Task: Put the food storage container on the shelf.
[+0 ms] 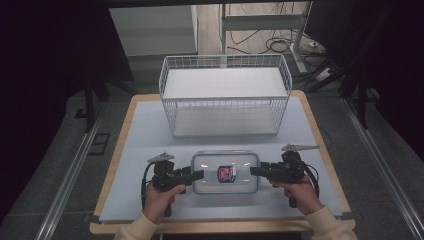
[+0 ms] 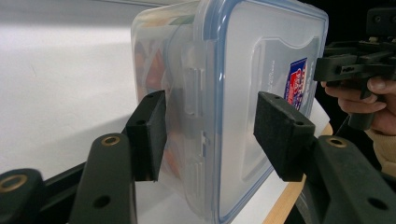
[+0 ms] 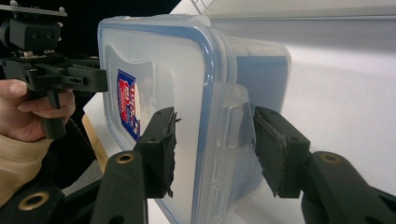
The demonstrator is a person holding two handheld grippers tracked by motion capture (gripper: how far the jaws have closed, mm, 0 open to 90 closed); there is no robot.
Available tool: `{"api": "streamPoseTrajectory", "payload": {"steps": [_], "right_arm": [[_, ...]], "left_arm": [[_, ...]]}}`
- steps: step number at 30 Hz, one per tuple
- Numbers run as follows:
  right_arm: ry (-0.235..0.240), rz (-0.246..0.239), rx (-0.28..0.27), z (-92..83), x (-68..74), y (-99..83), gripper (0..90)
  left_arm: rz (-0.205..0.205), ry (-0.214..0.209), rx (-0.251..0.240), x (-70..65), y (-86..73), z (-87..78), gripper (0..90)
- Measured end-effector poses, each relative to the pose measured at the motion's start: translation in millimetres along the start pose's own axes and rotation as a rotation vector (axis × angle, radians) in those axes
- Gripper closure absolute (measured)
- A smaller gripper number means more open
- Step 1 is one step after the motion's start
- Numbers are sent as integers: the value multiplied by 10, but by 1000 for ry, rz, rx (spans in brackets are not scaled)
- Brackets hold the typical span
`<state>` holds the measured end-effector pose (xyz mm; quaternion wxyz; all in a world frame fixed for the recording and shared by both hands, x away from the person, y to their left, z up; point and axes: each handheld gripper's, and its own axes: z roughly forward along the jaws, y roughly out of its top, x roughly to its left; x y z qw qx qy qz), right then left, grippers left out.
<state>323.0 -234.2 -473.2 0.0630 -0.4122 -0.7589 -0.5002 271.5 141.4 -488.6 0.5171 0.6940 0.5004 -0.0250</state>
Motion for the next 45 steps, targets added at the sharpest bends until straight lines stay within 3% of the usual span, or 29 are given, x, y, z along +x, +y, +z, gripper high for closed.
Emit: {"api": "streamPoseTrajectory", "payload": {"steps": [15,33,45], "right_arm": [[6,-8,-21,-31,32,90,503],[6,-63,-76,-168,101,482,500],[9,-79,-111,-267,147,650,501]], "left_arm": [[18,-3,-21,-33,129,-62,462],[68,5,-72,-176,490,-151,467],[99,11,-91,-282,705,-204,467]]}}
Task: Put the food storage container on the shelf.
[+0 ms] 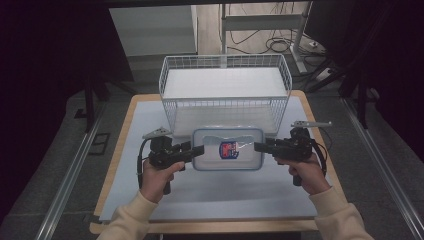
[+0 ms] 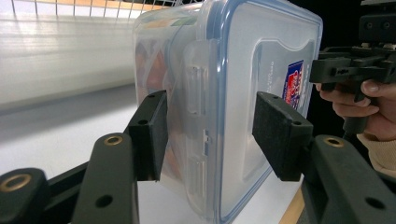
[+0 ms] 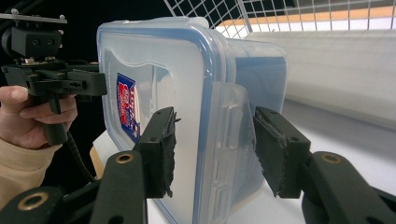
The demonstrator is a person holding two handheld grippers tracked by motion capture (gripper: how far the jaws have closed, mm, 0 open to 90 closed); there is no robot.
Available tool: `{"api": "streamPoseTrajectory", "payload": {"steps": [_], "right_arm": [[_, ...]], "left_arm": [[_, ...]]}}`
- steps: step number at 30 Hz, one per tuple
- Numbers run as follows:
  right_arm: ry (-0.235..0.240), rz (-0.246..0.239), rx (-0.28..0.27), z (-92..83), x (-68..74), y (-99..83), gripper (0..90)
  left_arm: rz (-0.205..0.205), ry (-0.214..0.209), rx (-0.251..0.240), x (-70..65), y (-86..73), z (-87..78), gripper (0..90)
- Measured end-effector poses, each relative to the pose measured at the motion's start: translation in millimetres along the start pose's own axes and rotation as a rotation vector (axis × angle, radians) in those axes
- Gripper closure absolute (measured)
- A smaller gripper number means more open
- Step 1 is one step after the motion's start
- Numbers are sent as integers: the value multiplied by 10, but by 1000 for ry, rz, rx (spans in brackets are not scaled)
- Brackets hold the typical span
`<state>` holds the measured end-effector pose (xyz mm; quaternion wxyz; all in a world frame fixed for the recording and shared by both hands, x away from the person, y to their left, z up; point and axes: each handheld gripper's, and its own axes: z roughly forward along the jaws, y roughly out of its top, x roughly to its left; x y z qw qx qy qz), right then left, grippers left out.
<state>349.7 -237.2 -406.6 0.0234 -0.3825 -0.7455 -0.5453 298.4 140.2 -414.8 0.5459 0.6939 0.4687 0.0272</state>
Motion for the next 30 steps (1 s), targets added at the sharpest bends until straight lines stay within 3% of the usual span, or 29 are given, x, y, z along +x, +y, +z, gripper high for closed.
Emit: {"api": "streamPoseTrajectory", "payload": {"steps": [30], "right_arm": [[-6,-63,-42,-46,48,646,501]], "left_arm": [[51,7,-58,-29,647,-67,464]]}}
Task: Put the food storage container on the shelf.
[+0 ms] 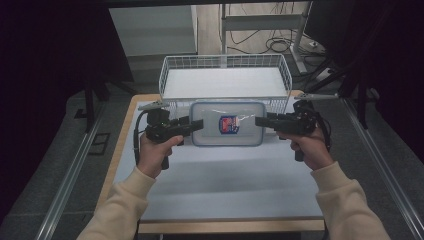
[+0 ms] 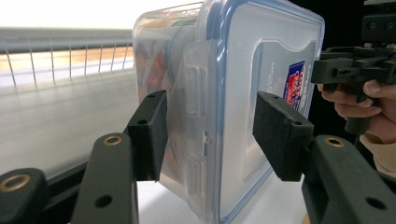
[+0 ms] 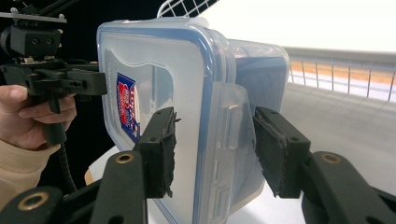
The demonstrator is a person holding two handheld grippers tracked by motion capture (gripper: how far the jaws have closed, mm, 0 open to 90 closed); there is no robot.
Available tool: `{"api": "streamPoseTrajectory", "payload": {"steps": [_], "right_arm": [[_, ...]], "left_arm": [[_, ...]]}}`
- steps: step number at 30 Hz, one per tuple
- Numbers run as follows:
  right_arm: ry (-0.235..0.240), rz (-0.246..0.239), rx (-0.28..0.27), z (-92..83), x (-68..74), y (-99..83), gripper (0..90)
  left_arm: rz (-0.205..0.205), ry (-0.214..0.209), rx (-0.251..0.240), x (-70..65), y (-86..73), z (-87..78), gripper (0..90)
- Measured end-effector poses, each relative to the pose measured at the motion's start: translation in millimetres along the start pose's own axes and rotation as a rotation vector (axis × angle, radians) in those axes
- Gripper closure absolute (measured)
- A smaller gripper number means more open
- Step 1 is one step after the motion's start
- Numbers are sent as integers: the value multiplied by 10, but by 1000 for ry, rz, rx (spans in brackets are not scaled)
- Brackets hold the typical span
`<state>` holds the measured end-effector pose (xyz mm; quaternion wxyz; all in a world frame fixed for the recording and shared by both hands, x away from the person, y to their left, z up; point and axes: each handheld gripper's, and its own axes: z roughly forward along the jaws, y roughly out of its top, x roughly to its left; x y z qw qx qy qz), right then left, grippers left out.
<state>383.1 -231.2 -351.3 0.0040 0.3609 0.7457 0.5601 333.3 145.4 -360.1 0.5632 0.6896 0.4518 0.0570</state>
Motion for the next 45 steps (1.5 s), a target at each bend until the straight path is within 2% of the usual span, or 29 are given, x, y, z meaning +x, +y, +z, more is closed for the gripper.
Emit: {"api": "streamPoseTrajectory", "payload": {"steps": [5,14,22,27,31,35,37,40,45], "right_arm": [[2,-15,-15,10,-24,165,500],[-6,-23,-18,51,-57,400,500],[-22,-21,-9,96,-101,627,500],[-19,-14,-16,121,-166,773,499],[-24,-10,-15,149,-223,872,499],[-21,6,-35,190,-292,956,499],[-18,11,-33,220,-327,993,498],[-19,15,-26,265,-380,1046,498],[-27,25,-21,330,-461,1157,498]], "left_arm": [[14,6,-11,7,139,1,464],[24,-3,-14,95,345,33,464],[0,-14,-31,188,507,90,465],[4,-11,-27,221,650,131,464],[-11,-14,-27,272,737,182,464],[-8,-7,-31,319,850,216,464],[-8,-4,-25,348,886,232,464],[-34,-9,-18,418,935,286,464],[-33,-13,-17,510,1019,350,463]]}}
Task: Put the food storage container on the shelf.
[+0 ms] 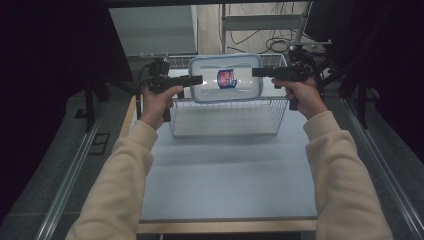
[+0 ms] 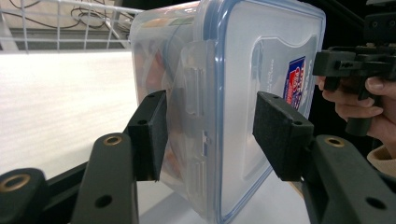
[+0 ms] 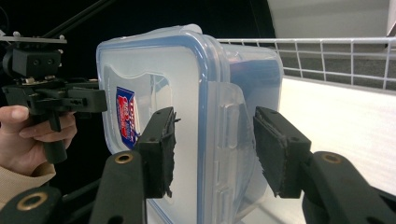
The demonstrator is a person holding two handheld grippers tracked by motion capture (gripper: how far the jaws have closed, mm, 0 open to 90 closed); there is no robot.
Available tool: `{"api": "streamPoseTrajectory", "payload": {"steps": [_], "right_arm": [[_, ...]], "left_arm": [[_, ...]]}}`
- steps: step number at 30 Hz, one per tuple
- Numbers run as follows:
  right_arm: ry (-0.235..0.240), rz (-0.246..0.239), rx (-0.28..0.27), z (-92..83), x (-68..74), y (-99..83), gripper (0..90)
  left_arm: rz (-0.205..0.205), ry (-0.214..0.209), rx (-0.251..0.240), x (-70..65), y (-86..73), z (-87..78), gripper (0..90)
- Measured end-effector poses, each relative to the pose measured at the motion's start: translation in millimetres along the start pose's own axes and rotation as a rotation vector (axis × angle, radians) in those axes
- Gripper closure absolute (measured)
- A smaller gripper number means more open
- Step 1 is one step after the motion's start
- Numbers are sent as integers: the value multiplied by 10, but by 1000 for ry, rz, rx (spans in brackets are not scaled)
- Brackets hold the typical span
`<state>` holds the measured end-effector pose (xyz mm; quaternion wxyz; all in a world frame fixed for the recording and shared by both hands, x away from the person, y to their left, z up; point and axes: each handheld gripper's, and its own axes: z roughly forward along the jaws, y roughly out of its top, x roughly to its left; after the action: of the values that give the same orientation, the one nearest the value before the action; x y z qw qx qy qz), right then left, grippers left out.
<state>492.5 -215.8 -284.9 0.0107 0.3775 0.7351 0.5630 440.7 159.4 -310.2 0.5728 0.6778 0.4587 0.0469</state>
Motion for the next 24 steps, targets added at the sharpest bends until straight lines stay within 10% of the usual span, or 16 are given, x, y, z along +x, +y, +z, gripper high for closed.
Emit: {"api": "streamPoseTrajectory", "payload": {"steps": [24], "right_arm": [[-31,119,16,205,-232,115,486]], "left_arm": [[-89,23,30,218,182,219,440]]}}
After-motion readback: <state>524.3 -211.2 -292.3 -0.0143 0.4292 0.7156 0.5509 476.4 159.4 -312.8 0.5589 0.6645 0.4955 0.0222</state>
